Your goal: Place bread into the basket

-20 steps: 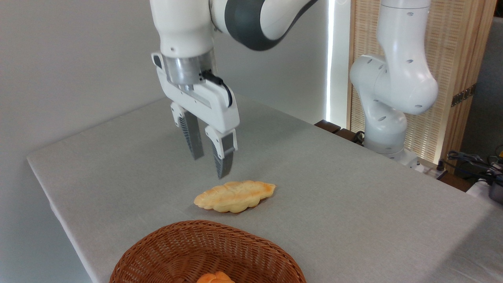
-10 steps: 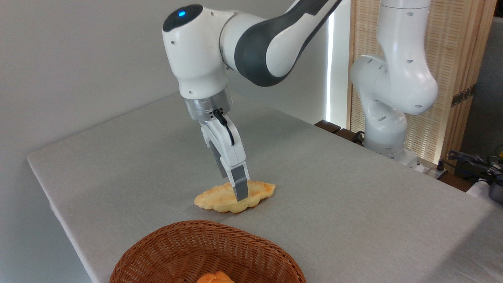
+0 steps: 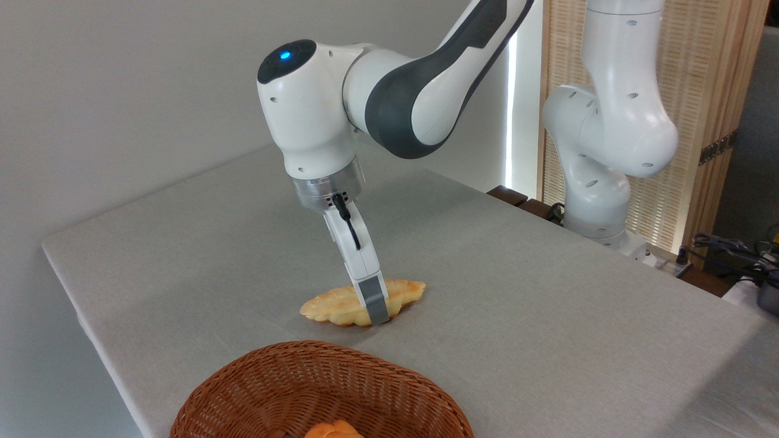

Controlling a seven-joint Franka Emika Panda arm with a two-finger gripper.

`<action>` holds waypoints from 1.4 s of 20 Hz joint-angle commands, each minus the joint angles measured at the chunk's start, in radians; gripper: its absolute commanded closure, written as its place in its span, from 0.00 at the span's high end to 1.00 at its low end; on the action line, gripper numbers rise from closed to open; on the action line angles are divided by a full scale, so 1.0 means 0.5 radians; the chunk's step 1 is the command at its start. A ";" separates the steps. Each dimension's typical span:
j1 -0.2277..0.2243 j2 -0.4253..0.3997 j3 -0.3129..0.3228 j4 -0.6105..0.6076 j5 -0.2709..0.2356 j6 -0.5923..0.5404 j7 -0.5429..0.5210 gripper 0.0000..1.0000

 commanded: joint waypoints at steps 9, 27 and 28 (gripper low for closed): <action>-0.034 0.015 0.013 -0.016 0.027 0.032 0.045 0.34; -0.010 -0.071 0.083 0.330 -0.032 0.090 0.020 0.35; -0.010 -0.068 0.126 0.337 -0.032 0.178 0.020 0.36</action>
